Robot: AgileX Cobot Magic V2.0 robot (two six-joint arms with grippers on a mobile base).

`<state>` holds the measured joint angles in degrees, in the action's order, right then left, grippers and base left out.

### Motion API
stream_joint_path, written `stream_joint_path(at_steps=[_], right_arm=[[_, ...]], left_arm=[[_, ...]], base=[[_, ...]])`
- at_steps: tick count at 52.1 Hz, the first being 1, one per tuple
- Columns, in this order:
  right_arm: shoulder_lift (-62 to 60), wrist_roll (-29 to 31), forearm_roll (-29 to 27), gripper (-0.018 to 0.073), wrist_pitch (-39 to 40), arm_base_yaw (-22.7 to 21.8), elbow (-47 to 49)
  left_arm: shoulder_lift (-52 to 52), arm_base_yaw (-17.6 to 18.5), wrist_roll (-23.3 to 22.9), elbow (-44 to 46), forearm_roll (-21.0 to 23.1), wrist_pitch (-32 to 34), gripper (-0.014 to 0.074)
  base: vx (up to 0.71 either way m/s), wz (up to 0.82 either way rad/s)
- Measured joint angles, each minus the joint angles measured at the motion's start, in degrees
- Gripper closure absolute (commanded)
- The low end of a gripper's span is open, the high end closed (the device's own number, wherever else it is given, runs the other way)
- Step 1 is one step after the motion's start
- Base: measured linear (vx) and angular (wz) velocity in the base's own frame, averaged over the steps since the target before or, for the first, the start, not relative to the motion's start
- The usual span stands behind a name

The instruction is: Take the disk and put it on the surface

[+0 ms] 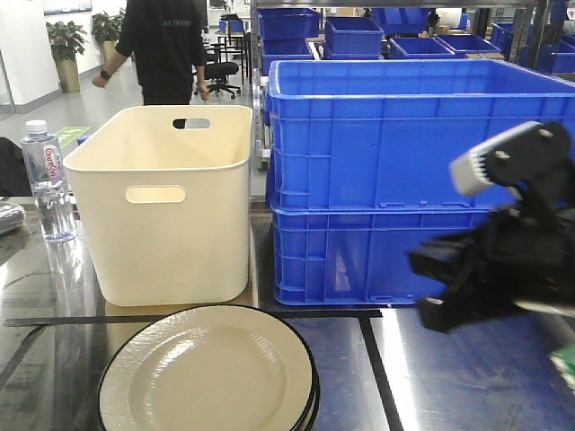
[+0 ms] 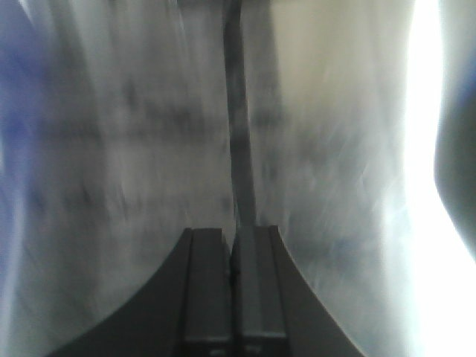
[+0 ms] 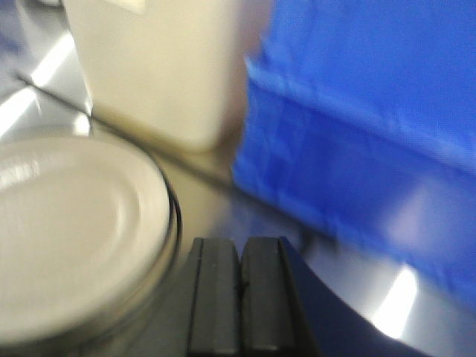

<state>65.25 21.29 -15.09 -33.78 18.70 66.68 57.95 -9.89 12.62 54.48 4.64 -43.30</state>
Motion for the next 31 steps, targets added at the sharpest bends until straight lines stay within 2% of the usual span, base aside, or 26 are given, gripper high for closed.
stream_joint_path(at_steps=[4,10,20,31], right_arm=[[-3.7,-8.0,8.6,0.0568,-3.9,0.0,-1.1],[-11.4,-12.0,13.8,0.0568,-1.0,0.0,-6.8],[-27.8,-12.8,12.4,0.0568,11.7,0.0,-26.0],[-41.4,-13.0,11.4,0.0568,24.0,0.0,-43.3]], left_arm=[[-5.1,2.2,2.0,-2.5,0.6,3.7,0.0598],[-14.0,4.5,5.5,-7.9,3.6,7.7,0.0598],[-31.2,5.5,11.2,-18.6,9.2,8.8,0.0598],[-45.9,5.6,11.8,-26.2,13.7,8.0,0.0598]], base=[[0.0,0.0],[0.0,0.0],[0.0,0.0],[0.0,0.0]])
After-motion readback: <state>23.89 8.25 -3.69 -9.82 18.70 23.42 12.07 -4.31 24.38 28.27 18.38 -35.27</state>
